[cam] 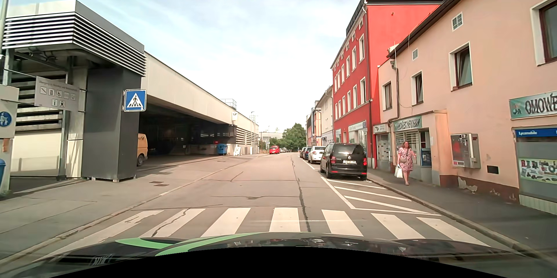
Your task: Follow the waypoints while adhering to traffic rules and regulations
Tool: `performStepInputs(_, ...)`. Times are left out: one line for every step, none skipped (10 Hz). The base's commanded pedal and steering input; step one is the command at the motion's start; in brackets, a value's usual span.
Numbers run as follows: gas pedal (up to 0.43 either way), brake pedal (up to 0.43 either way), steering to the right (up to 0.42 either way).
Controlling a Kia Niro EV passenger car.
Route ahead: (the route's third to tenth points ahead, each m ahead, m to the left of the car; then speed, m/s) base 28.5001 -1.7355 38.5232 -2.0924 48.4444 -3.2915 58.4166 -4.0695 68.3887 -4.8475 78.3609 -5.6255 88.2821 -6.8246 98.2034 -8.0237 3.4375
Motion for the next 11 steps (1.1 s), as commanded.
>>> performStepInputs(0.39,0.0,-0.03)
performStepInputs(0.39,0.0,-0.029)
performStepInputs(0.378,0.0,-0.029)
performStepInputs(0.37,0.0,-0.029)
performStepInputs(0.37,0.0,-0.027)
performStepInputs(0.37,0.0,-0.02)
performStepInputs(0.37,0.0,-0.011)
performStepInputs(0.37,0.0,-0.004)
performStepInputs(0.37,0.0,-0.002)
performStepInputs(0.37,0.0,0.001)
performStepInputs(0.37,0.0,0.002)
